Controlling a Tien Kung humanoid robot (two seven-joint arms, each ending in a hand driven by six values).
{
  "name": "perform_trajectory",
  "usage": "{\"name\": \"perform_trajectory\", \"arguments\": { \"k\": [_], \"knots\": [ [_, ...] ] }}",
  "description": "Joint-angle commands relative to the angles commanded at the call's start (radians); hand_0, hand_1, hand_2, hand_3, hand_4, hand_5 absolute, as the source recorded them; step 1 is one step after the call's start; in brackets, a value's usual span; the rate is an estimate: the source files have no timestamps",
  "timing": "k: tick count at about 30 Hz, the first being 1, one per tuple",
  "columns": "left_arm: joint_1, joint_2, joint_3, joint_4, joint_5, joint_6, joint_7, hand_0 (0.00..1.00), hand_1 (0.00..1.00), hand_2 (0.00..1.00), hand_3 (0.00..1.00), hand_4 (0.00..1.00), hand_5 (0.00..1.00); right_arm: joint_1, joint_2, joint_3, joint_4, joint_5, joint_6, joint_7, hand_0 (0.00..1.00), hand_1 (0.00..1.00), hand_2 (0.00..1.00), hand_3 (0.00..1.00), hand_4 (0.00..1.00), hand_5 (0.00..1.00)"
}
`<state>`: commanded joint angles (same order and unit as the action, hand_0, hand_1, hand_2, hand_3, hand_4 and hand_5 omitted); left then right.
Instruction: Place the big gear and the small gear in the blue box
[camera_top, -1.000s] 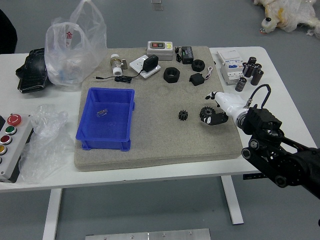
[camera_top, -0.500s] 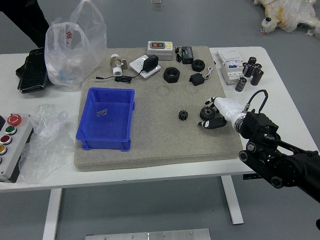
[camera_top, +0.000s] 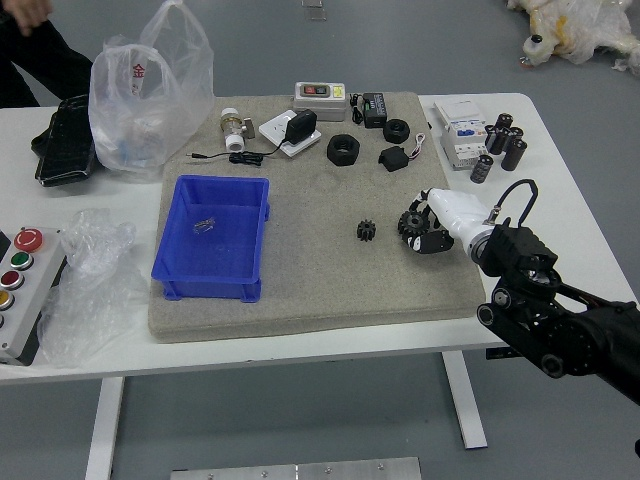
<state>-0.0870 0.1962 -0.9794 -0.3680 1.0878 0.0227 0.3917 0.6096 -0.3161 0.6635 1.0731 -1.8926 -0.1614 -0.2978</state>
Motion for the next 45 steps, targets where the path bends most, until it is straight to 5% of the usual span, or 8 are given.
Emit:
{"name": "perform_trajectory", "arguments": {
  "k": [12,23,24,35,36,41,42,45],
  "knots": [
    [-0.002,0.000,-0.011,-0.003,0.018,-0.006,0.009,0.692,0.639,0.614,0.744,0.694,0.398,0.165,0.084,-0.137,0.091,0.053,-0.092,0.091,0.309,0.462,0.345,0.400,0.165,0.002],
    [0.003,-0.007,-0.024,-0.007,0.037,-0.011,0.022,0.692,0.638,0.613,0.744,0.695,0.397,0.261,0.187,-0.298,0.133,0.186,-0.088,0.175,0.323,0.472,0.372,0.419,0.195,0.002],
    [0.003,-0.006,-0.024,-0.007,0.038,-0.011,0.022,0.692,0.638,0.614,0.744,0.695,0.397,0.264,0.191,-0.305,0.133,0.188,-0.084,0.178,0.348,0.500,0.481,0.448,0.268,0.002],
    [0.003,-0.006,-0.027,-0.007,0.043,-0.013,0.023,0.692,0.638,0.614,0.744,0.695,0.398,0.296,0.207,-0.376,0.120,0.193,-0.045,0.150,0.364,0.555,0.563,0.480,0.299,0.002],
    [0.003,-0.006,-0.028,-0.007,0.044,-0.014,0.024,0.692,0.638,0.614,0.744,0.695,0.399,0.298,0.208,-0.379,0.119,0.194,-0.043,0.149,0.387,0.632,0.670,0.602,0.448,0.004],
    [0.002,-0.004,-0.029,-0.007,0.046,-0.014,0.024,0.692,0.638,0.614,0.744,0.695,0.399,0.306,0.211,-0.390,0.117,0.203,-0.023,0.143,0.387,0.632,0.670,0.602,0.448,0.004],
    [0.002,-0.004,-0.029,-0.007,0.046,-0.014,0.024,0.692,0.638,0.614,0.744,0.696,0.399,0.306,0.211,-0.391,0.116,0.203,-0.019,0.141,0.437,0.727,0.817,0.738,0.448,0.175],
    [0.003,-0.004,-0.029,-0.007,0.046,-0.015,0.025,0.692,0.638,0.614,0.744,0.696,0.399,0.307,0.211,-0.389,0.115,0.203,-0.008,0.137,0.437,0.727,0.817,0.738,0.448,0.175]
  ]
}}
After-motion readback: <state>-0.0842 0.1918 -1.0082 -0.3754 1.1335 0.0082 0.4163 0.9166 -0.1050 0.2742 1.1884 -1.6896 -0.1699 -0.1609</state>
